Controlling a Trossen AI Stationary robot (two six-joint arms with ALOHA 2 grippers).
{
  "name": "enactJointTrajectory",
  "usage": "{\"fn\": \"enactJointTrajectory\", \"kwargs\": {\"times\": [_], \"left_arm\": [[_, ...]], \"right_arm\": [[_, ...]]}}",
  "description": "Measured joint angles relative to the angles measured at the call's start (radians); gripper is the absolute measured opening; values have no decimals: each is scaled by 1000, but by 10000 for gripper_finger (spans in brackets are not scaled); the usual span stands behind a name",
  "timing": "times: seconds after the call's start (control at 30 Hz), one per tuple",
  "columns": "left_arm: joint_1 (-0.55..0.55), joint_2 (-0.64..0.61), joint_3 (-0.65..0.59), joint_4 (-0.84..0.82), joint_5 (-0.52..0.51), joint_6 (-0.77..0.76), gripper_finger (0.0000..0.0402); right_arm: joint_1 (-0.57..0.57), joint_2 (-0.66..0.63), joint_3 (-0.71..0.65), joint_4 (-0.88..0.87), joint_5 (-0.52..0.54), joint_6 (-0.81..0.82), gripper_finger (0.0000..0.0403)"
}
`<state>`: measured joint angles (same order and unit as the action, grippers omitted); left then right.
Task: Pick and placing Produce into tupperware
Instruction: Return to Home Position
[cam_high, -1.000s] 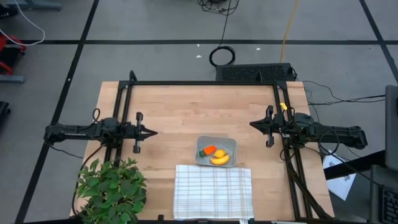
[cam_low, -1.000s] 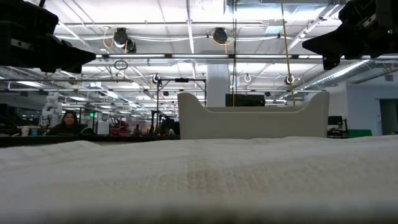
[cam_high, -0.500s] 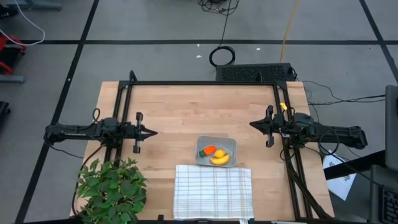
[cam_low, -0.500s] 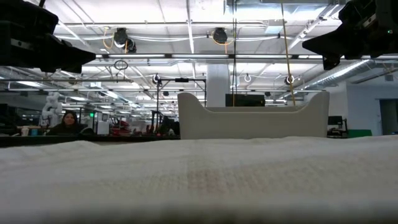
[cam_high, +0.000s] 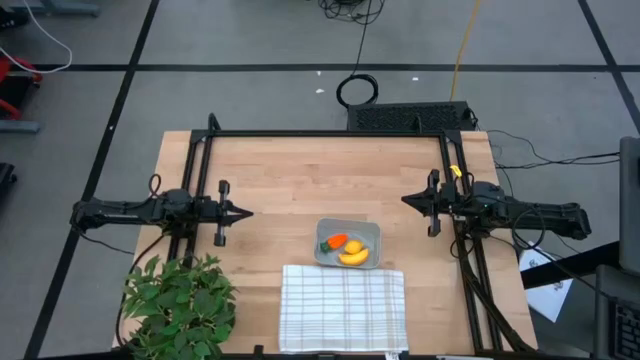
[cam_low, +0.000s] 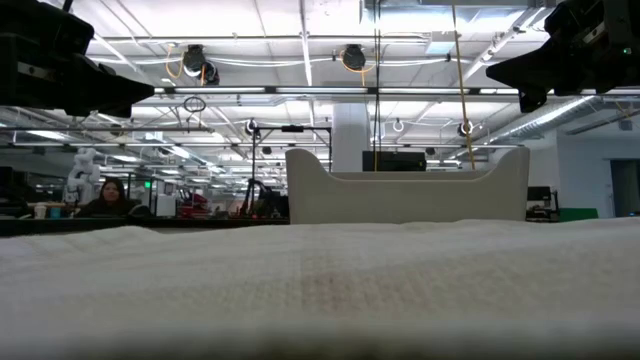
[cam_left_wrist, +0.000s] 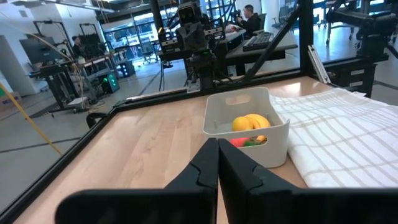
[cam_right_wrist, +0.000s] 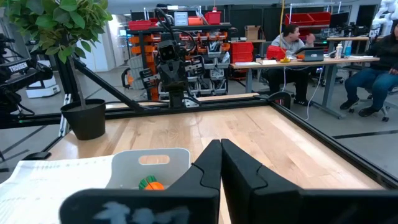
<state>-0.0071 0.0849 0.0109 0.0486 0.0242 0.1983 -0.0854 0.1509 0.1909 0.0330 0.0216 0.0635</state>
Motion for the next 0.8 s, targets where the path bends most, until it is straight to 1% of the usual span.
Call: {"fn": "enactJointTrajectory", "kwargs": {"times": [0.2,0.8], "left_arm": [[0,0,0,0,0,-2,18],[0,0,0,0,0,1,19]], "right_arm": [[0,0,0,0,0,0,0],[0,0,0,0,0,0,0]]}}
